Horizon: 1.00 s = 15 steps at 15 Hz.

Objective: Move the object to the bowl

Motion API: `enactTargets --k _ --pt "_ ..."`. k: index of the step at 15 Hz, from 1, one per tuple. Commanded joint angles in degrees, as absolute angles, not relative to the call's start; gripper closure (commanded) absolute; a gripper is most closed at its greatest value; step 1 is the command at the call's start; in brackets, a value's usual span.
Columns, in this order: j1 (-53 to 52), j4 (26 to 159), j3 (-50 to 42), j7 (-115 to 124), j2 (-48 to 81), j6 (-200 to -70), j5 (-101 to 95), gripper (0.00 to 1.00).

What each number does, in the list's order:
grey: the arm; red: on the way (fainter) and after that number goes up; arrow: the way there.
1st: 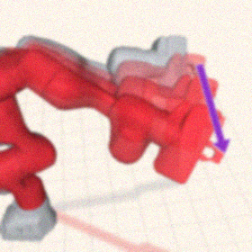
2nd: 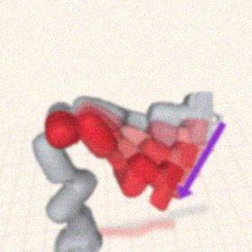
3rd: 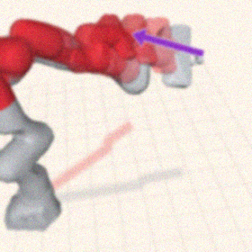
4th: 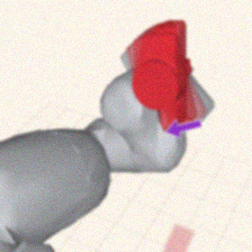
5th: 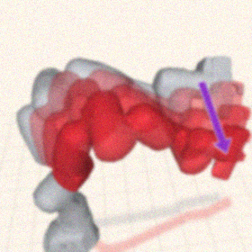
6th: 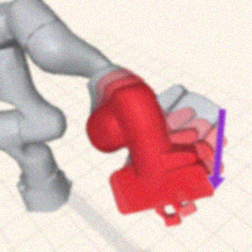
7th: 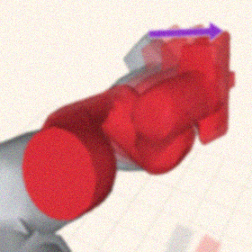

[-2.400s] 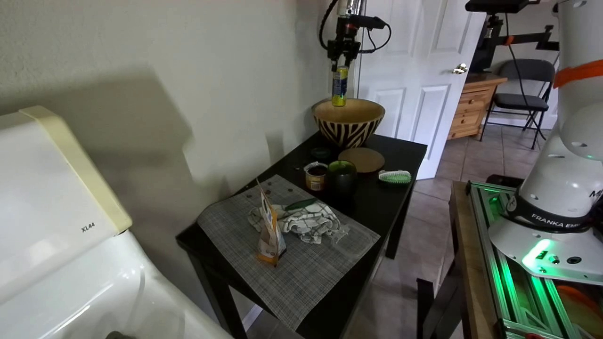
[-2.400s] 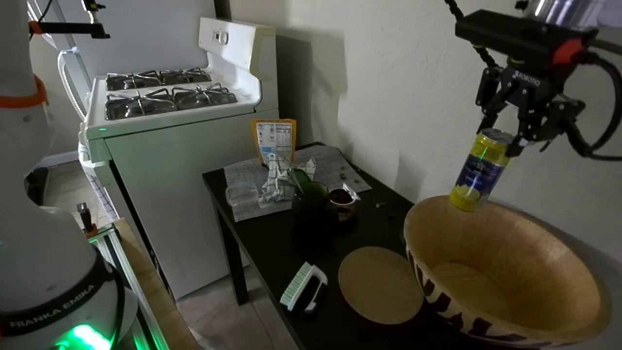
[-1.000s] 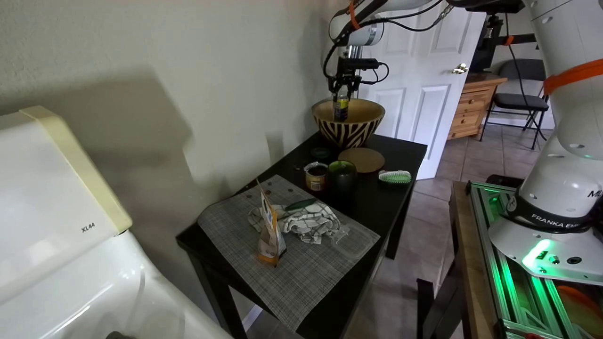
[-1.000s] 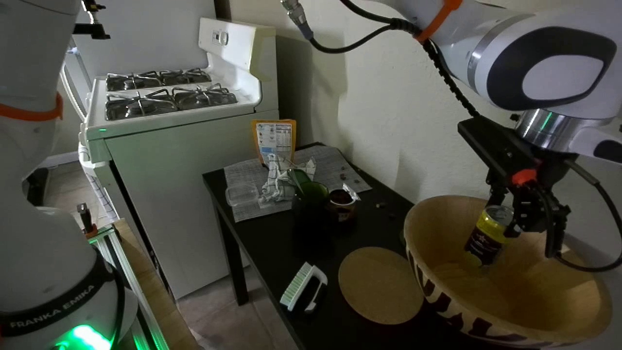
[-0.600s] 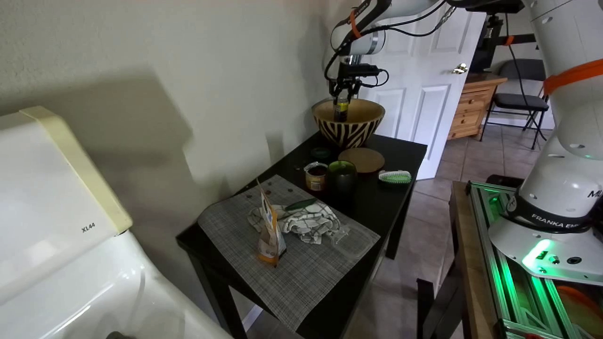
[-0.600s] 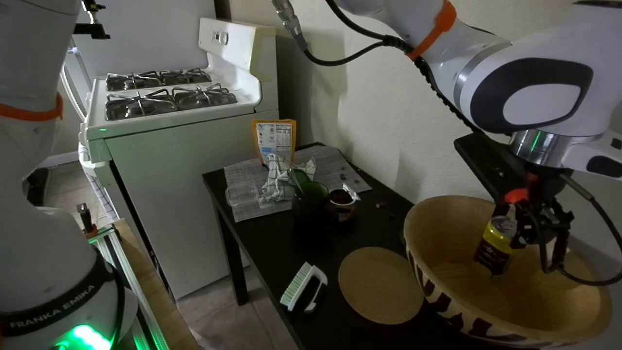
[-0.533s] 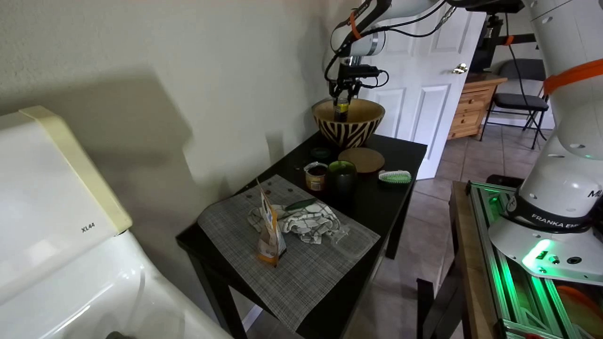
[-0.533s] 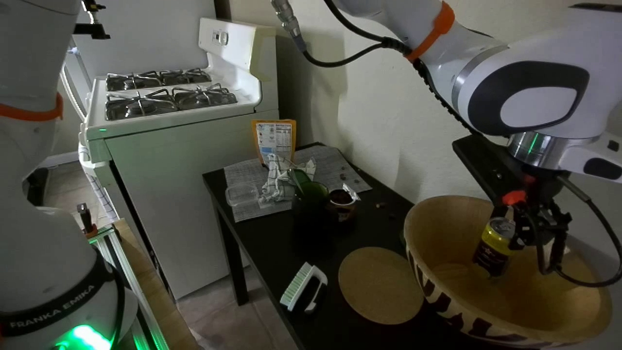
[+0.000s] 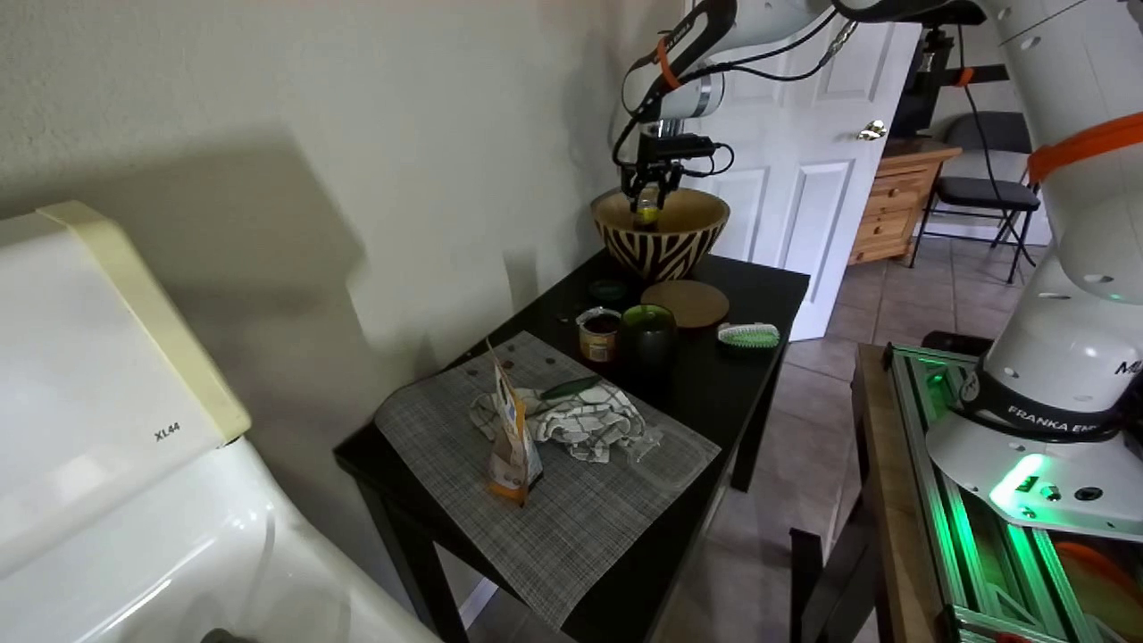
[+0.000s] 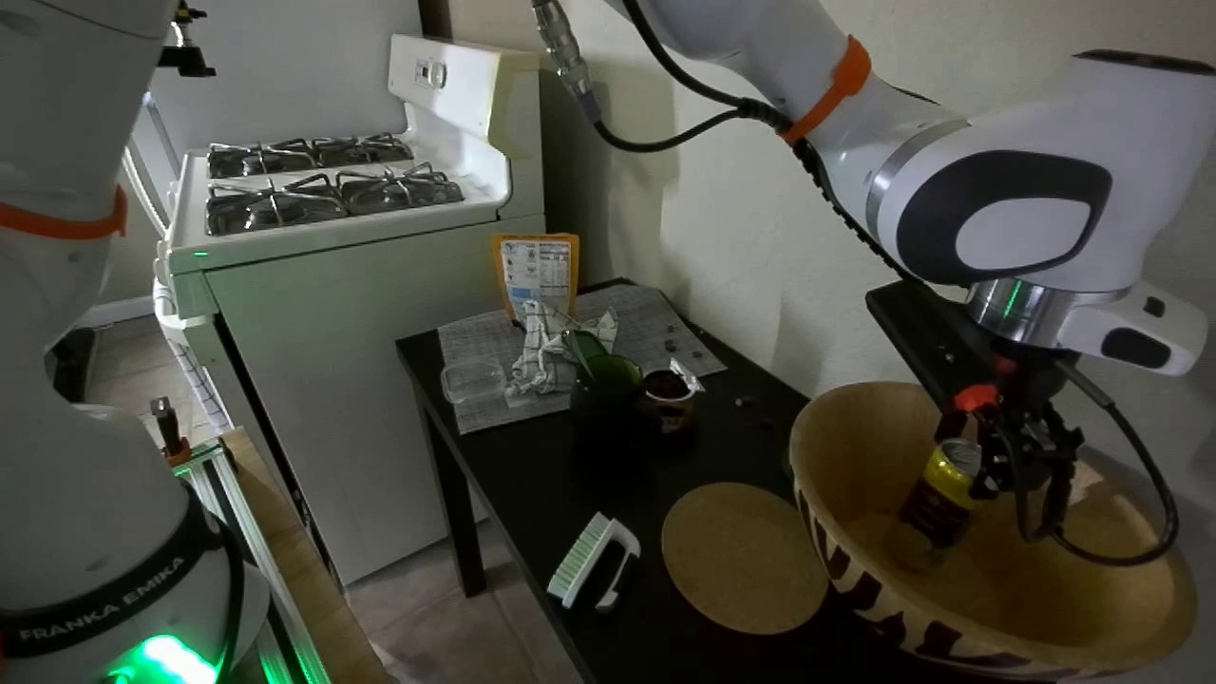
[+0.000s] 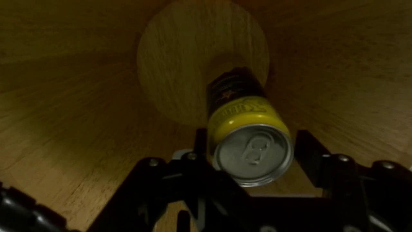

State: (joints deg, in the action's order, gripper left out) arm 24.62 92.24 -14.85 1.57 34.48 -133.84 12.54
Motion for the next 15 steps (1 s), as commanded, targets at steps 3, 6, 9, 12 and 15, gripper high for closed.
enactTargets --k 3,6,9,12,15 --pt "24.3 91.9 -14.6 3.4 33.7 -134.6 11.6 0.0" --pt "24.4 95.2 -13.9 0.6 28.6 -131.9 11.5 0.0" --pt "24.4 102.1 -13.1 -6.1 20.0 -132.0 10.9 0.01" --pt "24.1 109.1 -12.3 -15.6 11.1 -128.4 11.0 0.0" --pt "23.3 104.7 -13.6 -14.6 13.9 -127.5 11.7 0.0"
